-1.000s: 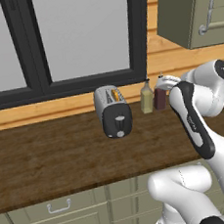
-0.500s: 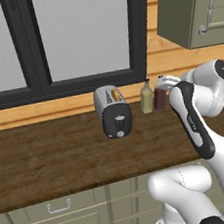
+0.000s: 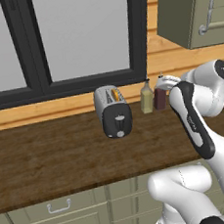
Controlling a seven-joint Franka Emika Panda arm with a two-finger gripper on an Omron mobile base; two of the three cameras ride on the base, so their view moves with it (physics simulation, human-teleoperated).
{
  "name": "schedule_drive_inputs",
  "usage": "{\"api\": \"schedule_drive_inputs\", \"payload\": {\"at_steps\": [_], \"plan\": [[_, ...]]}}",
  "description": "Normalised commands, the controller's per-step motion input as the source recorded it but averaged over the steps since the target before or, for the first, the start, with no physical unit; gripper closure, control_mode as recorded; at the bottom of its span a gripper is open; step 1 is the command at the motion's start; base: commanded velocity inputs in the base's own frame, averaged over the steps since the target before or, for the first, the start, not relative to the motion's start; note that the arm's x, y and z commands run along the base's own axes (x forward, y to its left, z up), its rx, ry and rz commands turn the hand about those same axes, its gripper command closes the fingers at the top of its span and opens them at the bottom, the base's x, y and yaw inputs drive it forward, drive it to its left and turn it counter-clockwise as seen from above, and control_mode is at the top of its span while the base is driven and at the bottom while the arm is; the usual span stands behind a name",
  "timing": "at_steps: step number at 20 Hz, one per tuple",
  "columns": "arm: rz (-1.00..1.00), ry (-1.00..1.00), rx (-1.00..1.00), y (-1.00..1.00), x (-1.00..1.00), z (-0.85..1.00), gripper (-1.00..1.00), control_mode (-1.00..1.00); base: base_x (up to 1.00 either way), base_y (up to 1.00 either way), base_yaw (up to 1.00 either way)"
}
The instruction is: Start the toaster. Once the lever pops up, take the bread to the plate on the dining counter.
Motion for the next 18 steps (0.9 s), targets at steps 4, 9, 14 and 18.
{"api": "schedule_drive_inputs", "payload": {"at_steps": [4,9,14,18], "plan": [[0.00,0.00,0.00,0.00,0.00,0.00,-1.00,-1.00,0.00,0.00,0.00],[0.00,0.00,0.00,0.00,0.00,0.00,-1.00,-1.00,0.00,0.00,0.00],[0.00,0.00,0.00,0.00,0.00,0.00,-1.00,-1.00,0.00,0.00,0.00],[0.00,0.00,0.00,0.00,0.00,0.00,-1.00,-1.00,0.00,0.00,0.00]]}}
